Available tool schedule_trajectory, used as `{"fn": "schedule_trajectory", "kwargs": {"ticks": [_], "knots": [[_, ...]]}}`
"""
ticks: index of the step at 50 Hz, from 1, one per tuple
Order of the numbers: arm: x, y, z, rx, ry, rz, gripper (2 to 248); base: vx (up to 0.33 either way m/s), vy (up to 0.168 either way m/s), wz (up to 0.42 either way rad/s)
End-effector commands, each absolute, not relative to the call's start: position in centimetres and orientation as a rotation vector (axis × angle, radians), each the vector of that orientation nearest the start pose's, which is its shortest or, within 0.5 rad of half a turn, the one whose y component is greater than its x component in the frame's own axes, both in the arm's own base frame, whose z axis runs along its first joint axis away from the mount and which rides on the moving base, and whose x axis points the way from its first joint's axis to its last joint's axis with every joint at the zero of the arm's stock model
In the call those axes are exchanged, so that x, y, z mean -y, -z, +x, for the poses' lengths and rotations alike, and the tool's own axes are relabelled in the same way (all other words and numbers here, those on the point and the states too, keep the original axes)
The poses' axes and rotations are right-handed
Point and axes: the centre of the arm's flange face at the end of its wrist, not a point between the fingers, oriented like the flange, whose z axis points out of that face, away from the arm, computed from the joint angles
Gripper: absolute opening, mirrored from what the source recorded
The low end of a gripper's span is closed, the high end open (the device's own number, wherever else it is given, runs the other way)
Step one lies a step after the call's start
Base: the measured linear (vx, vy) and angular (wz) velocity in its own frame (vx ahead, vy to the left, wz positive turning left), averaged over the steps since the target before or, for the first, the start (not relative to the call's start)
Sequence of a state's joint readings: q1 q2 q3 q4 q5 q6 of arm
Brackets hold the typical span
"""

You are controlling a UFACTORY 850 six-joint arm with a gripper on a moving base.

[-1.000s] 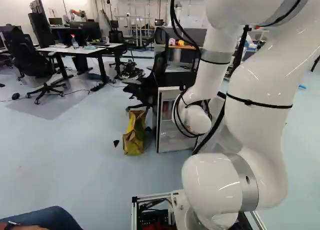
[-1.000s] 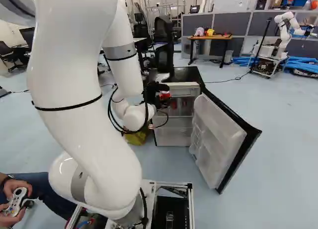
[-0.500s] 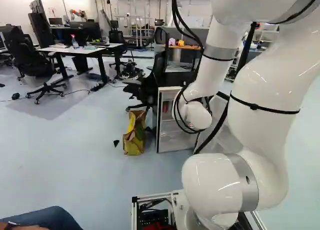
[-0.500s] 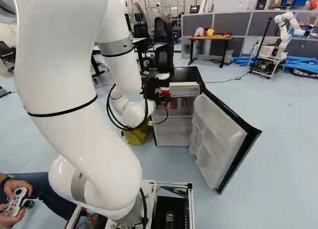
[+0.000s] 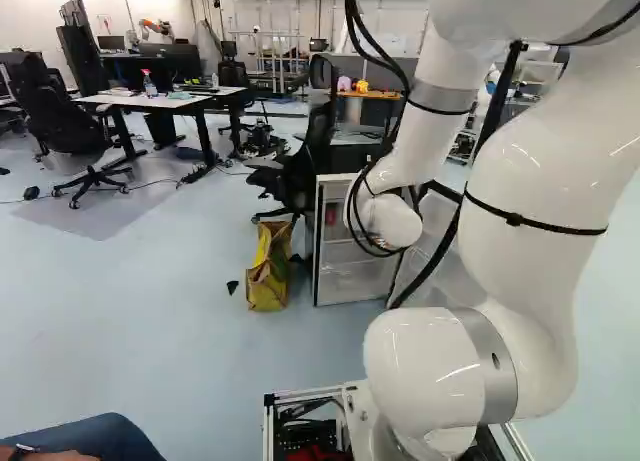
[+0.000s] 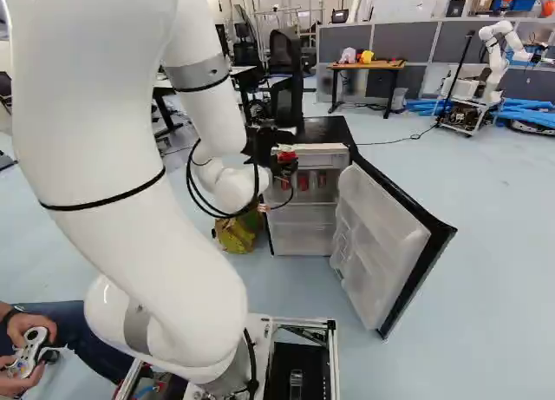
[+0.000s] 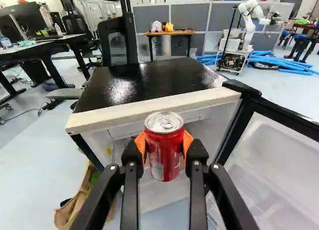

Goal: Grab a drink from the fridge

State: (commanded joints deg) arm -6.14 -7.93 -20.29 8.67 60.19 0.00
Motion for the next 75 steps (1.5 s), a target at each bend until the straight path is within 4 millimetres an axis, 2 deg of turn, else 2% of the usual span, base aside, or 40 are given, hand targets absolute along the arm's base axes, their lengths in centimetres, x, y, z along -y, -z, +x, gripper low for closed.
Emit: {"fn": "schedule_trajectory", "kwargs": {"ticks": [28, 75], "knots": [[5.2, -35.9, 39.3, -0.366, 1.905, -2.609, 93, 0.000, 0.000, 0.000], [5.1, -39.4, 44.1, -0.360, 1.872, -2.602, 93, 0.000, 0.000, 0.000]]}}
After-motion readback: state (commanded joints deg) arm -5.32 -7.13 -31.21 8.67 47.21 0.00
